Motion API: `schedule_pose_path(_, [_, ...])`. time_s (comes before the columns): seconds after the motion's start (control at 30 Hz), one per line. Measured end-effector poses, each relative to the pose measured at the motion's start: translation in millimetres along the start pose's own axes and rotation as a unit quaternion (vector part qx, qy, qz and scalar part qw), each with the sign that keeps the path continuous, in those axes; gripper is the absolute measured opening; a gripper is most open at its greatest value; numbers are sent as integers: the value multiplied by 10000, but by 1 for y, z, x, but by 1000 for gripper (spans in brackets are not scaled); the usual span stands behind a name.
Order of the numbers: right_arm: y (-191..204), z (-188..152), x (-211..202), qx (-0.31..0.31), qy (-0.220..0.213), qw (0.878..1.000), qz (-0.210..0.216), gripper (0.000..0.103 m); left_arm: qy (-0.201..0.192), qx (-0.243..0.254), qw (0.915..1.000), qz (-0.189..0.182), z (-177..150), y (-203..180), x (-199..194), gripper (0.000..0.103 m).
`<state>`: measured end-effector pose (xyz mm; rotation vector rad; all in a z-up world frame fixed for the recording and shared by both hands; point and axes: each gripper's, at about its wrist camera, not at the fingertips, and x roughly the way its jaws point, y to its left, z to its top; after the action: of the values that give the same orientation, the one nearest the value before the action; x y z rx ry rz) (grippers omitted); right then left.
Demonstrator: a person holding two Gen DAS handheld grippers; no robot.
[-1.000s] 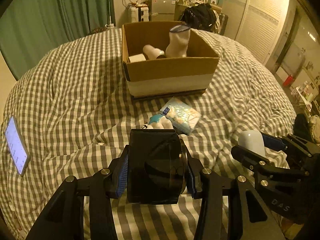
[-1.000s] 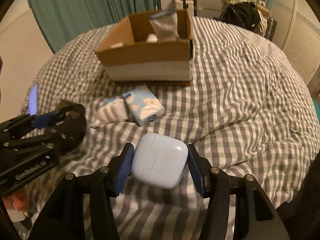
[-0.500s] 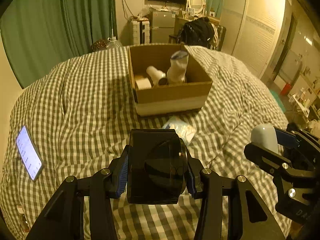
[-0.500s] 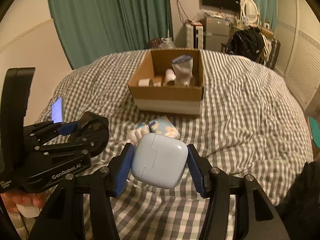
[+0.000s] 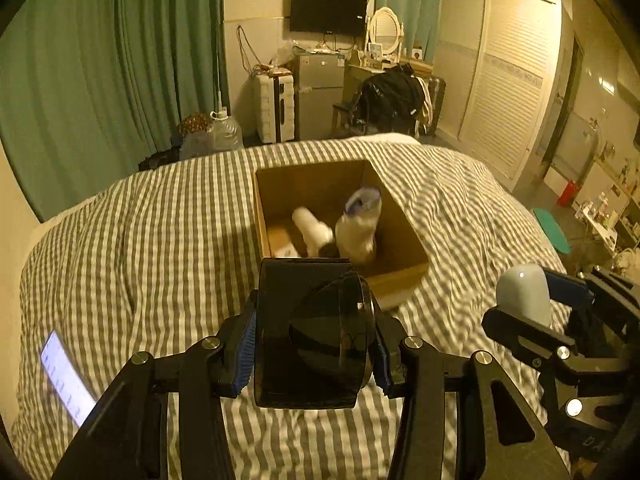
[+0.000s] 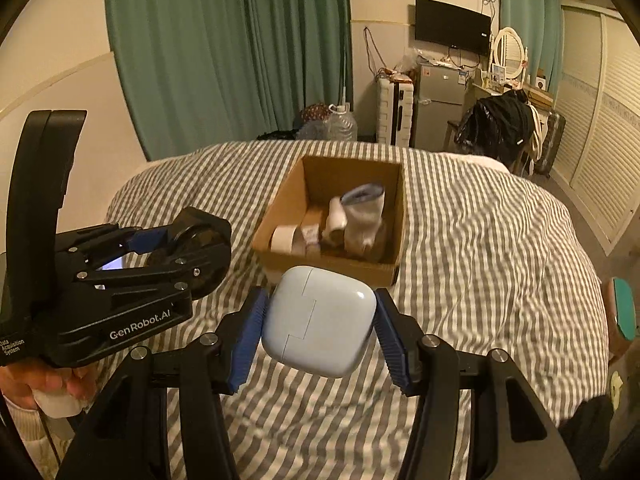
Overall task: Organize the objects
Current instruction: 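Carry the black case and earbud case with both tools over the box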
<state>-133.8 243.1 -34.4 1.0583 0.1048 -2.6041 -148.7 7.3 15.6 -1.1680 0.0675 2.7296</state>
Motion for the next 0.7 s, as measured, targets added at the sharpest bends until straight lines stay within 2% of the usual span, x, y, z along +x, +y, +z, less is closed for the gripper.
schedule_pose_path(0.13, [-12,22,18,69,-21,10000,15,53,-47,42,10000,20,30,2,24,48])
schedule_pose_path(0.3, [-32,44,61,214,87,9997,80,53,-42,129,9999,98,66,7,78,48])
schedule_pose_path(0.6, [-52,53,167,257,653,9972,254,53,422,374,9983,-151,87,12,189,48])
schedule_pose_path(0.7, [-57,54,195,191,781,9964,262,53,560,358,9972,-356,86,14,210,48])
